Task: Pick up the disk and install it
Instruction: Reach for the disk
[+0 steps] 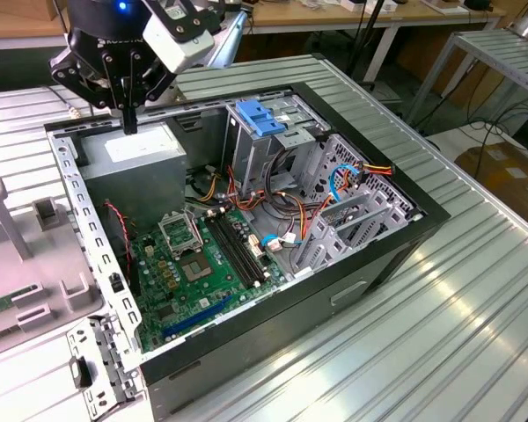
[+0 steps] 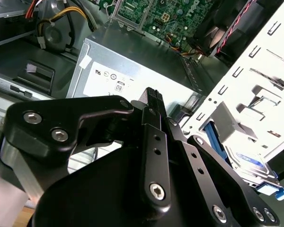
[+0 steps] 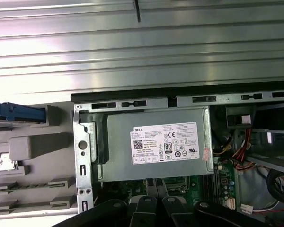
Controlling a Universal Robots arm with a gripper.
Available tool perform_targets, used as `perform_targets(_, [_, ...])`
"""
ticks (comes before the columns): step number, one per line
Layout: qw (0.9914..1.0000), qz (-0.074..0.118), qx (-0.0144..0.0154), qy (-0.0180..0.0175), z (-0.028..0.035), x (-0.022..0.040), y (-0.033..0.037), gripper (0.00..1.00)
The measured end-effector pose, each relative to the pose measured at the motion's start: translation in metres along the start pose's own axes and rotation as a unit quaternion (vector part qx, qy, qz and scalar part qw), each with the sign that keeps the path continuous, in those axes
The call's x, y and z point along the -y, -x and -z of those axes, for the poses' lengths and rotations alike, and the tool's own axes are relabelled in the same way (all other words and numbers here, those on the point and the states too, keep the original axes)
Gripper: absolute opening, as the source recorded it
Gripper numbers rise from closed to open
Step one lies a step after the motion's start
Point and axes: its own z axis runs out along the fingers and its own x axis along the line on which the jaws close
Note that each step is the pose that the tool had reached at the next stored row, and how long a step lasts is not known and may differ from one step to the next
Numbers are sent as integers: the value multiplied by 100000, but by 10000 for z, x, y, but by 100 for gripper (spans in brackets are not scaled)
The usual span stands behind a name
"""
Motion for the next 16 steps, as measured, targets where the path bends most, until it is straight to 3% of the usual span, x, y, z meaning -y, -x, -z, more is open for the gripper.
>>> perform_targets(16, [100000, -1, 20, 4, 5, 13, -177, 11])
